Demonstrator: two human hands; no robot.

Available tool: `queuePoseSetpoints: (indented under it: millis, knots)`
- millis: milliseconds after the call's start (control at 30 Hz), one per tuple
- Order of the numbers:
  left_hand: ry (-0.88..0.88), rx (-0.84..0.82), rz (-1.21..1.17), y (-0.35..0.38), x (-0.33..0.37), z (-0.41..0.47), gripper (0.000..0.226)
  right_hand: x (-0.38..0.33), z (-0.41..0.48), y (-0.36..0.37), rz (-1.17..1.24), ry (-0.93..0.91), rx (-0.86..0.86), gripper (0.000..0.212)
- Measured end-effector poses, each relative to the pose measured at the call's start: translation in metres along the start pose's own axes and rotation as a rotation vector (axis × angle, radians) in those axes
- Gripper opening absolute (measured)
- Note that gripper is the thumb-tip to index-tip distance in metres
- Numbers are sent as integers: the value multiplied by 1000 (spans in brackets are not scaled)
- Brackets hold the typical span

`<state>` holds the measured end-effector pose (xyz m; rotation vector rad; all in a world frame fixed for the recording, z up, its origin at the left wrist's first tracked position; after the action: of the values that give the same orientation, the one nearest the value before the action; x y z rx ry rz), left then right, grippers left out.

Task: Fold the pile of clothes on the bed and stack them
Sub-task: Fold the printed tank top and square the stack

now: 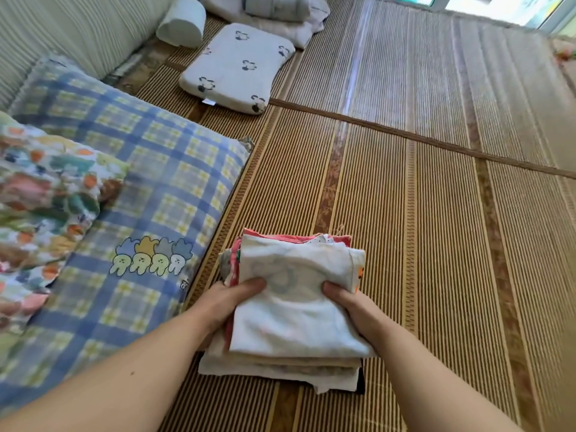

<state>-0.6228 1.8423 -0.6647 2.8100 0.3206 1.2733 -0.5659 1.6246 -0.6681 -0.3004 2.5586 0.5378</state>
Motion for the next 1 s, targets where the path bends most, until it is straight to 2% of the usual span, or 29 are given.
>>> queuePoseSetpoints:
  millis: [200, 400, 567, 667, 800, 1000]
  knots:
    - [73, -29, -85, 13, 25, -9, 94, -11, -25, 0, 18, -14, 11, 82]
    - [140, -140, -120, 67, 110, -46, 56, -77, -111, -8, 72, -97, 89, 89]
    - [211, -321, -106, 132, 220, -125, 52, -146, -246, -1, 75, -236, 195, 80]
    - [251, -433, -42, 168, 275, -189, 60, -168, -344, 11, 100, -290, 253, 62]
    - [279, -551, 28, 215, 315, -263, 70, -172, -454, 21, 195, -347, 305, 51]
    - [283, -672, 127, 296, 327, -337, 64, -141, -566, -1, 294, -463, 430, 35]
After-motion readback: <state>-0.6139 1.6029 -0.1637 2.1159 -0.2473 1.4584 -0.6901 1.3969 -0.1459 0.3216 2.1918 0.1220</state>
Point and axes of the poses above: each hand's wrist, its own z-axis towards the middle knuckle, its own y-axis out of the palm, x = y × z, the point moved 7 cm from there along z, towards the middle knuckle, and after that the axes turned 9 degrees about y, right-handed, at the moved point
